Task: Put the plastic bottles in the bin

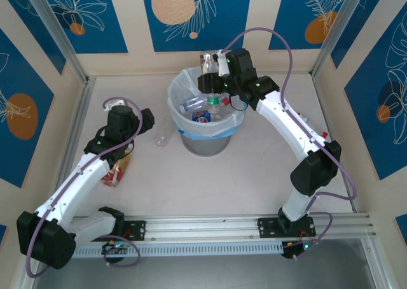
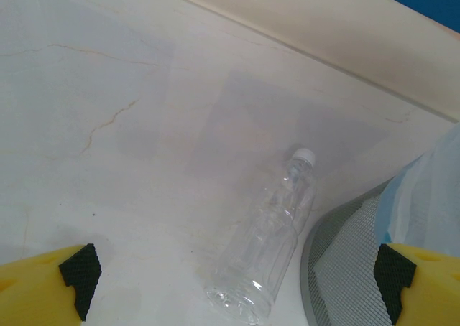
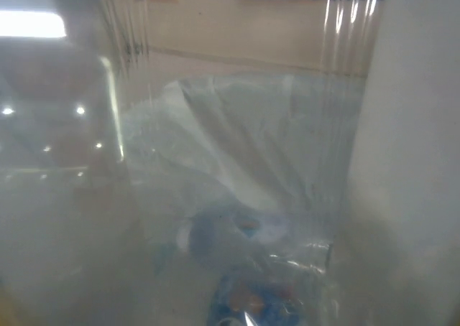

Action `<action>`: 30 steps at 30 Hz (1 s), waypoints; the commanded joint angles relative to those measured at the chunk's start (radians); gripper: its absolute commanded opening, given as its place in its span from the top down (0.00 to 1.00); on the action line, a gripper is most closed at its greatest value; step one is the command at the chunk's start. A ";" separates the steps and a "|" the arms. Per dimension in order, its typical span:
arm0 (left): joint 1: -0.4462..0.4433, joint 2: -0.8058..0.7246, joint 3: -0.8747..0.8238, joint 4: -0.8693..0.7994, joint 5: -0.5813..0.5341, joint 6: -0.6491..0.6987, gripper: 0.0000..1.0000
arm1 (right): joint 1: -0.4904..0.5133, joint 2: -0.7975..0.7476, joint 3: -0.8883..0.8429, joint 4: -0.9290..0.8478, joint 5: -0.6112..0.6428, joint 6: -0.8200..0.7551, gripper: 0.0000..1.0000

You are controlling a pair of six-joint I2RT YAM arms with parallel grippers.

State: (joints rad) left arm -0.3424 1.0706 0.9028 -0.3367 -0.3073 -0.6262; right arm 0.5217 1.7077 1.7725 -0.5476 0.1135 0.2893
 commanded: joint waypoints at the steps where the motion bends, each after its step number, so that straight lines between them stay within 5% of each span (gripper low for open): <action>1: 0.016 0.003 0.000 -0.011 -0.002 0.005 0.01 | 0.001 0.002 -0.002 -0.014 -0.049 -0.065 0.26; 17: 0.086 0.011 0.016 -0.063 -0.009 0.020 0.01 | 0.001 -0.186 -0.202 0.158 -0.092 -0.078 0.00; 23: 0.137 0.032 0.019 -0.079 0.051 0.031 0.01 | -0.003 -0.336 -0.384 0.297 -0.018 -0.020 0.00; 30: 0.318 -0.005 -0.105 -0.024 0.079 -0.071 0.01 | -0.013 -0.491 -0.552 0.432 -0.058 0.086 0.00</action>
State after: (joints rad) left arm -0.1059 1.1007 0.8700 -0.3847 -0.2619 -0.6392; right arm 0.5144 1.2686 1.2724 -0.2237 0.0792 0.3119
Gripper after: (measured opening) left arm 0.989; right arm 0.995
